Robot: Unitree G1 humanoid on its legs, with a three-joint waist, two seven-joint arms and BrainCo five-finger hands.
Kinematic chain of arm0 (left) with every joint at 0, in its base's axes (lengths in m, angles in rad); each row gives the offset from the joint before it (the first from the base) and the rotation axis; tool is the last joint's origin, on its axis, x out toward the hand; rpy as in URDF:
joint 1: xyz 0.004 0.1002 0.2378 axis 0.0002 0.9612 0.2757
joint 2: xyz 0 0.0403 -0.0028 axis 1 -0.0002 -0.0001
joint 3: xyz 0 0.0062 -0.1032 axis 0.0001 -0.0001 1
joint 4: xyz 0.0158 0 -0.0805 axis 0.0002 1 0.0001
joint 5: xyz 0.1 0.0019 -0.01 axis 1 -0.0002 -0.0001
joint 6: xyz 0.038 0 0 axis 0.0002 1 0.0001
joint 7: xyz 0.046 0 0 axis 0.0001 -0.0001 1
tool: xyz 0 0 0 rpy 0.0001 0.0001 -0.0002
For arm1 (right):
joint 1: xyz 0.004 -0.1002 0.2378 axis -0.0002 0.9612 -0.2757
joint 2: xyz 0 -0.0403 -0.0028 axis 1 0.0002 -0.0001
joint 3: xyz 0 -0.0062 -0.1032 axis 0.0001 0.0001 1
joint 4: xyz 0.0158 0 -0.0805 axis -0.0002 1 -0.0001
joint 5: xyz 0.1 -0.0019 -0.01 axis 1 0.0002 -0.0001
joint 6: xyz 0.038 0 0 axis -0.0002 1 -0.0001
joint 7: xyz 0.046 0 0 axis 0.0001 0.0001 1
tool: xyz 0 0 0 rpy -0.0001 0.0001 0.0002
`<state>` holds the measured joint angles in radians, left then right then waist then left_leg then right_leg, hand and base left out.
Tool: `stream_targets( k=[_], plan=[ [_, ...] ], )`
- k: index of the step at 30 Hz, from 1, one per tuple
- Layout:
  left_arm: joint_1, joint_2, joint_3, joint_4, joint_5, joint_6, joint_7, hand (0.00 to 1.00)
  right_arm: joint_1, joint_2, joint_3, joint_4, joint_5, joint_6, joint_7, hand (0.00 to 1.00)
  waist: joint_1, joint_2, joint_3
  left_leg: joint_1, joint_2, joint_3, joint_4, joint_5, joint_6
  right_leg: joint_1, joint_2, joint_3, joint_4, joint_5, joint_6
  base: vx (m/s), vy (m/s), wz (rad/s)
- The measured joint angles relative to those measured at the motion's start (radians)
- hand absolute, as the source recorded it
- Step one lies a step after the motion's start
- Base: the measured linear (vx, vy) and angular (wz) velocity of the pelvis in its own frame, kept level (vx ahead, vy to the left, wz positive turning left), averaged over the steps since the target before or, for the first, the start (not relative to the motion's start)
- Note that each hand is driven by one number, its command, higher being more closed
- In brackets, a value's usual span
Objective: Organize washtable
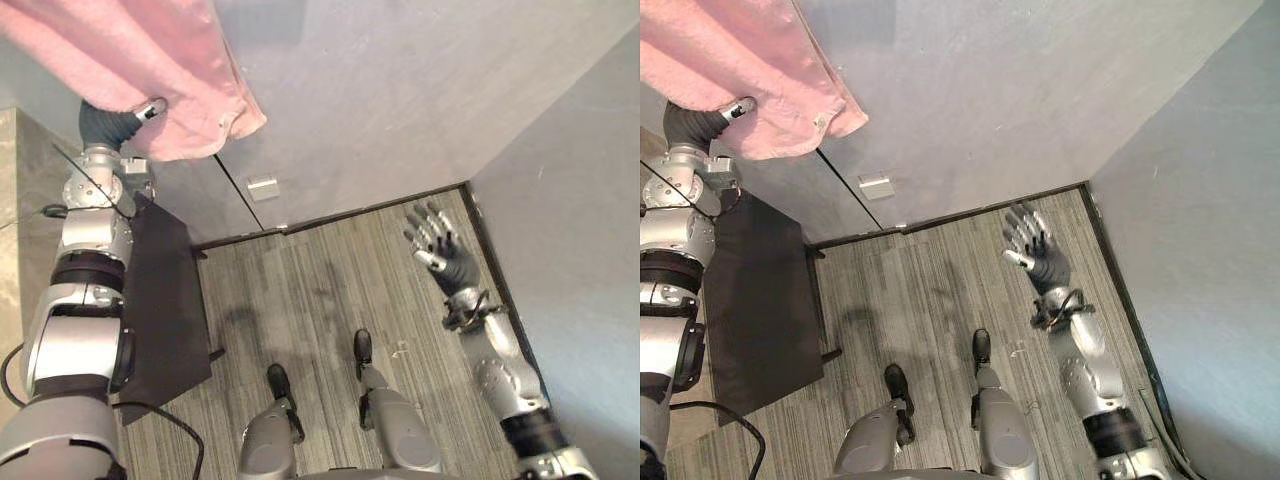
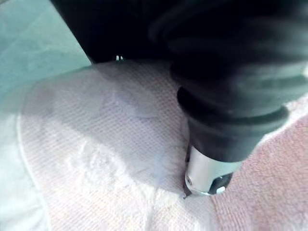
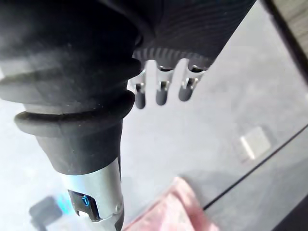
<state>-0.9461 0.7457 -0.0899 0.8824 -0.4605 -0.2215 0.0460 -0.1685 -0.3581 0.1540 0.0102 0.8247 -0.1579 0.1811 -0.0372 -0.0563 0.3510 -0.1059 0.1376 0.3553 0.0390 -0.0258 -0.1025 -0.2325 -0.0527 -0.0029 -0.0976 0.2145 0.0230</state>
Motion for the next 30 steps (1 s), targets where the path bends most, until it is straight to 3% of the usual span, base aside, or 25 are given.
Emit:
stream_targets(
  k=[3, 6, 9, 14, 17, 22, 24, 27, 30],
  plan=[
    [-0.014, 0.001, -0.013, -0.001, -0.001, 0.008, -0.001, 1.00, -0.093, -0.128, 0.060, -0.001, 0.064, 0.016, 0.001, 0.00, -0.001, 0.000, -0.001, 0.001, -0.002, -0.001, -0.001, 0.000, 0.000, 0.003, -0.006, -0.006, 0.000, 0.001, 0.001, 0.00, 0.000, 0.00],
    [0.005, 0.006, -0.026, -0.064, -0.003, 0.013, -0.028, 1.00, -0.351, -0.401, 0.221, 0.001, 0.120, 0.043, 0.044, 0.00, 0.001, 0.004, -0.002, 0.017, -0.001, -0.019, 0.002, 0.000, 0.000, 0.030, -0.007, -0.022, 0.000, 0.002, 0.003, -0.01, 0.017, 0.12],
    [0.029, 0.011, -0.026, -0.115, -0.018, 0.006, -0.047, 1.00, -0.504, -0.457, 0.265, 0.016, 0.120, 0.047, 0.061, 0.00, 0.031, 0.005, -0.003, 0.014, 0.001, -0.035, 0.010, 0.000, 0.000, 0.038, -0.001, -0.027, 0.000, 0.002, 0.003, -0.02, 0.009, 0.14],
    [0.071, 0.014, -0.027, -0.117, -0.055, 0.006, -0.050, 1.00, -0.785, -0.448, 0.447, 0.230, 0.112, 0.055, 0.041, 0.00, 0.071, 0.034, -0.022, 0.008, -0.002, -0.050, 0.007, 0.009, 0.001, 0.038, -0.004, -0.042, 0.000, 0.002, 0.003, -0.01, 0.009, 0.08],
    [0.070, 0.007, -0.040, -0.118, -0.075, 0.002, -0.049, 1.00, -0.951, -0.309, 0.452, 0.450, 0.080, 0.053, -0.013, 0.00, 0.090, 0.047, -0.030, 0.006, -0.002, -0.065, -0.005, 0.022, -0.001, 0.038, -0.002, -0.056, 0.000, 0.003, 0.001, -0.01, 0.005, 0.13],
    [0.054, -0.069, -0.066, -0.118, -0.079, -0.003, -0.043, 1.00, -1.056, -0.091, 0.435, 0.601, 0.016, 0.047, -0.094, 0.00, 0.110, 0.060, -0.040, -0.010, -0.001, -0.092, -0.004, 0.032, -0.003, 0.038, -0.003, -0.080, -0.001, 0.004, 0.000, -0.01, 0.010, 0.16],
    [0.019, -0.129, -0.072, -0.118, -0.079, -0.003, -0.032, 1.00, -1.125, 0.099, 0.359, 0.770, -0.063, 0.047, -0.143, 0.00, 0.116, 0.060, -0.040, -0.020, -0.001, -0.103, -0.001, 0.038, -0.001, 0.035, -0.005, -0.092, 0.000, 0.007, -0.004, -0.02, 0.020, 0.15],
    [-0.048, -0.166, -0.079, -0.128, -0.080, -0.008, -0.020, 1.00, -1.221, 0.209, 0.304, 0.870, -0.116, 0.047, -0.202, 0.00, 0.135, 0.060, -0.040, -0.044, 0.000, -0.108, 0.001, 0.047, 0.001, 0.018, -0.006, -0.106, 0.000, 0.018, -0.013, -0.04, 0.025, 0.13],
    [-0.061, -0.167, -0.075, -0.128, -0.098, -0.022, 0.002, 1.00, -1.276, 0.248, 0.274, 0.884, -0.130, 0.034, -0.231, 0.00, 0.135, 0.060, -0.039, -0.057, -0.004, -0.114, 0.003, 0.050, 0.003, 0.011, -0.012, -0.112, 0.000, 0.019, -0.013, -0.02, 0.031, 0.09]
  ],
)
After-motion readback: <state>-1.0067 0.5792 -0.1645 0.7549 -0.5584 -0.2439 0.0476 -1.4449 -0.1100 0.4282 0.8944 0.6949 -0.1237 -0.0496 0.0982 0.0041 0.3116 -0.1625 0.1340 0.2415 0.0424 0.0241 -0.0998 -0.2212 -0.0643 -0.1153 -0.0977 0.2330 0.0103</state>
